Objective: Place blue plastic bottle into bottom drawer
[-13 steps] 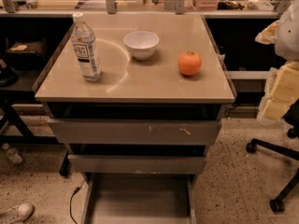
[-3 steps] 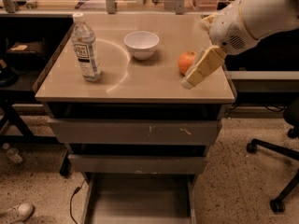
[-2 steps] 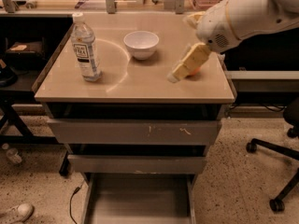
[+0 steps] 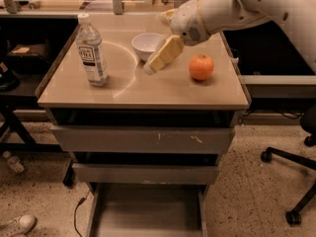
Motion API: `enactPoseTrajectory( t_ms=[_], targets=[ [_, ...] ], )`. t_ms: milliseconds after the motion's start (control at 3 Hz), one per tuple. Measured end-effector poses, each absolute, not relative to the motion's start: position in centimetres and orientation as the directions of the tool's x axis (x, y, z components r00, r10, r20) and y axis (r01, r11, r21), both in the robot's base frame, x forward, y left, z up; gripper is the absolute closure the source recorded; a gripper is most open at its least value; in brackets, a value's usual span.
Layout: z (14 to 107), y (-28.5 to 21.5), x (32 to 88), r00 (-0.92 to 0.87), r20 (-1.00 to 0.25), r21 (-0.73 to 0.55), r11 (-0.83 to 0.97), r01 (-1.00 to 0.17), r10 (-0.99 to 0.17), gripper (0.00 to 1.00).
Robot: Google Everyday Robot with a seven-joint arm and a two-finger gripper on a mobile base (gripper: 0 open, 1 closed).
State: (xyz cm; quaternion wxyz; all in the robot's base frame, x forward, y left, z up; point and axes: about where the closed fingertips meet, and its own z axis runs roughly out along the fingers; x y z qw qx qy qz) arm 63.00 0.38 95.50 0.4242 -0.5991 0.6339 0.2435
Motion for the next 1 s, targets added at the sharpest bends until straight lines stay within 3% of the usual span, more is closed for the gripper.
enactPoseTrajectory(
  t_ms=[667, 1000],
  targets=[
    [94.4, 2.2, 63.8, 0.101, -0.85, -0.195, 0.13, -0.972, -0.517, 0.0],
    [93.2, 5.6, 65.3, 0.131, -0.872, -0.186, 0.072, -0.98, -0.472, 0.0]
  ],
)
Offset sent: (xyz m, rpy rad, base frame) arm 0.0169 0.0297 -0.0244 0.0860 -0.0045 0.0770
